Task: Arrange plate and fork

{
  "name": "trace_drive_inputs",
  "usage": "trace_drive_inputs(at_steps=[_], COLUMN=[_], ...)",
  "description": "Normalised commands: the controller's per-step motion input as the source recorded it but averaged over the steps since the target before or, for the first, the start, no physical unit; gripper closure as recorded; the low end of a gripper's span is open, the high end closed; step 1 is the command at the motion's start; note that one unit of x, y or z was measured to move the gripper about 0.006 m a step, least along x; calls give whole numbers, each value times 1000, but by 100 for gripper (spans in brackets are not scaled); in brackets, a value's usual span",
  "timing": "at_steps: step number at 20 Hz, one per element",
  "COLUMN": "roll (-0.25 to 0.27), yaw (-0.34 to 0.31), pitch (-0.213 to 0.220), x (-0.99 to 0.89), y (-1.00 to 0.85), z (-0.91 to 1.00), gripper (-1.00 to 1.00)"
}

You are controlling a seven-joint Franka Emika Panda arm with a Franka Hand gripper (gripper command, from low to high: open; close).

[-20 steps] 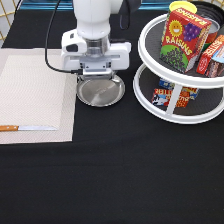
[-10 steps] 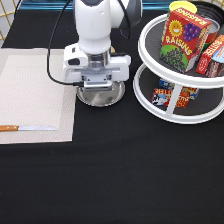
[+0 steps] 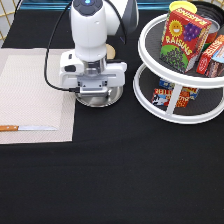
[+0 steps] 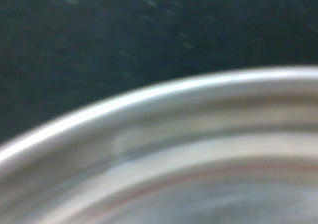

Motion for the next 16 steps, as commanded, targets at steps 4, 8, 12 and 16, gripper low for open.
trace_drive_inputs(at_steps=[4,8,12,16], roll=[74,67,62,61], yaw=[-56,-51,-29,-25], pitch=[108,119,111,108], x=[225,238,206,201], y=[-502,-589,-669,-683], z=[136,229,186,134], gripper=[-100,-100,-100,-100])
